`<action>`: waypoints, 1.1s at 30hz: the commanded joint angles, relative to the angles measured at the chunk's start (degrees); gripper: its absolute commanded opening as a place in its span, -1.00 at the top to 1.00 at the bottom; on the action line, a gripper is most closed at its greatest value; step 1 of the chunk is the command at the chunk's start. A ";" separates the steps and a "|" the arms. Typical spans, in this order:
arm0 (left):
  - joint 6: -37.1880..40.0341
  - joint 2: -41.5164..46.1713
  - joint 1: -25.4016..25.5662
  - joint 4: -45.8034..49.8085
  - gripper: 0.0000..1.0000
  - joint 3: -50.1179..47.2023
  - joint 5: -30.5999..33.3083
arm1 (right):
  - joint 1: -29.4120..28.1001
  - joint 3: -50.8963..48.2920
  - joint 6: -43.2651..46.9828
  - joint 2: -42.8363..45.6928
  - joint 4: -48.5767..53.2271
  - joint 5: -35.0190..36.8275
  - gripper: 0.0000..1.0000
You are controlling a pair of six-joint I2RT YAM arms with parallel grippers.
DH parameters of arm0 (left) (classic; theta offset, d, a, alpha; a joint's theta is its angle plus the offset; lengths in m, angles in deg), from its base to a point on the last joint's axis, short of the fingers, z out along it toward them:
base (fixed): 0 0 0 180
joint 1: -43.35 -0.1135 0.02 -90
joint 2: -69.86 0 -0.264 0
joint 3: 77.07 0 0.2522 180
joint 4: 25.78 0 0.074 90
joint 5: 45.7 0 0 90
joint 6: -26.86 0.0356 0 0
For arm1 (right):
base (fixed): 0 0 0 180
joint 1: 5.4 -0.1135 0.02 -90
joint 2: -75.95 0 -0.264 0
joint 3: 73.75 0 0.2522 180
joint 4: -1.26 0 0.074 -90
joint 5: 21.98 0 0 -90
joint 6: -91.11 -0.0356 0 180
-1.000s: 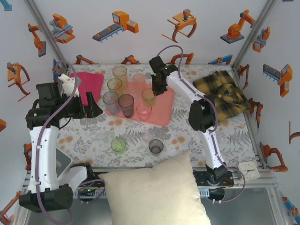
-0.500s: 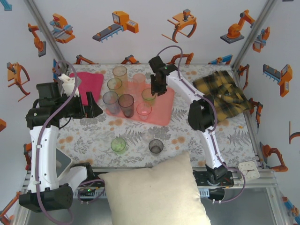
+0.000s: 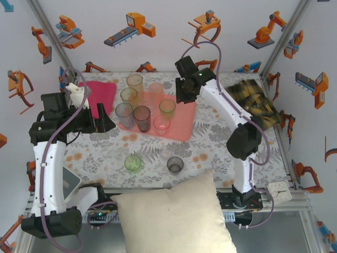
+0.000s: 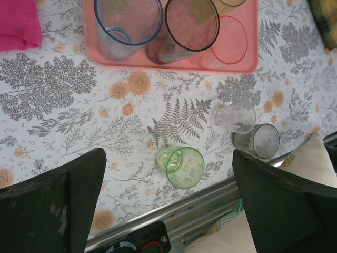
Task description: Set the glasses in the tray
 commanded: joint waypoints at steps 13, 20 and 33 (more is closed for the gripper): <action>-0.55 0.26 -0.43 -1.14 -0.94 -1.46 -1.80 | -16.03 -41.33 -5.46 34.06 -8.41 1.25 0.25; -0.47 -1.02 -0.42 -1.46 -0.94 -1.43 -1.39 | -21.74 -48.77 -8.29 35.39 -10.17 1.24 0.25; -0.34 0.36 -0.40 -1.44 -0.94 -2.30 -0.56 | -25.97 -50.75 -10.70 27.26 -10.34 4.75 0.24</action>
